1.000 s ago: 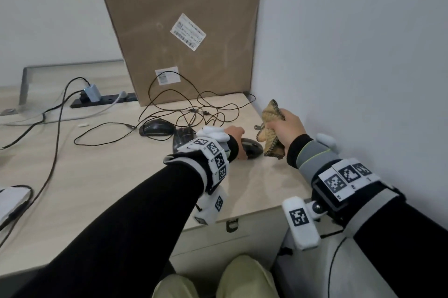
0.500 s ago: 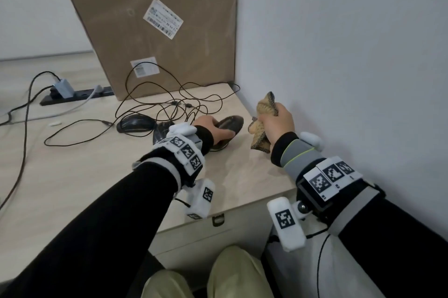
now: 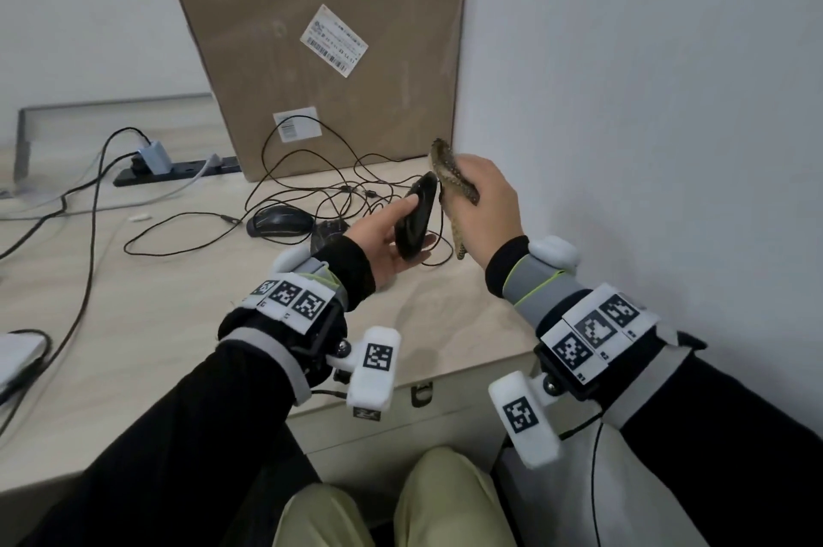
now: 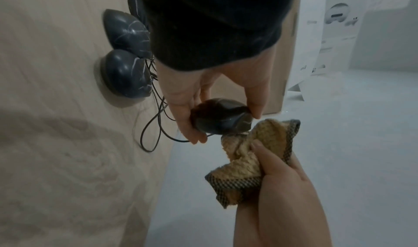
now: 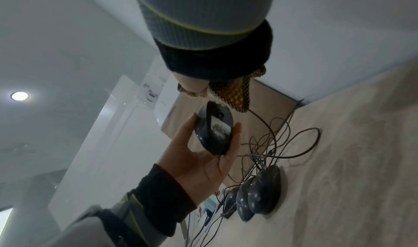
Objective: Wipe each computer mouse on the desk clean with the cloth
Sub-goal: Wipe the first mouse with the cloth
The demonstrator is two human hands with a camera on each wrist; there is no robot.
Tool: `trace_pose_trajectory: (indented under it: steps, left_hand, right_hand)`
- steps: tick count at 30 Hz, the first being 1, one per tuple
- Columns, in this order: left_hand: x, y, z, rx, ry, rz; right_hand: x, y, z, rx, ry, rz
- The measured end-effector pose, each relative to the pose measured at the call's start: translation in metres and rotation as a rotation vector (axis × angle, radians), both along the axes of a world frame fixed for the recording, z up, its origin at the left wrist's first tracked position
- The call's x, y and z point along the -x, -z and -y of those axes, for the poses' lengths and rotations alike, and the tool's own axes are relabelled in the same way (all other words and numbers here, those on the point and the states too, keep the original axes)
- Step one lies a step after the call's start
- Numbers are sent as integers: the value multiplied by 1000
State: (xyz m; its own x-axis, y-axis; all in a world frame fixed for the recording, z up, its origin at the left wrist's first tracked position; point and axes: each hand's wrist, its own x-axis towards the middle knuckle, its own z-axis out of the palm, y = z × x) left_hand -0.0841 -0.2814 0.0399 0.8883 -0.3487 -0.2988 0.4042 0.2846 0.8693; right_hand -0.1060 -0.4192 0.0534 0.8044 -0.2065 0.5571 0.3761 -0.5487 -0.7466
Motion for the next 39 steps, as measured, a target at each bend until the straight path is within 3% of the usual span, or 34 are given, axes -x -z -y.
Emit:
trace_pose_trajectory:
  steps: [6,14,22,29,39]
  left_hand:
    - [15,-4,-11,135,-46,4]
    - [19,-20,-16,274,-82,16]
    - [26,-18,-26,260,-32,-12]
    - [35,-5,-20,173,-43,-92]
    - [34,-2,-7,204,-109,-170]
  right_hand:
    - [2,1,-16,256,-65,72]
    - [26,9,-39,328,-105,188]
    - [40,18,-43,395,-54,232]
    - [15,1,-25,182,22,110]
    - [23,13,-6,205,-26,23]
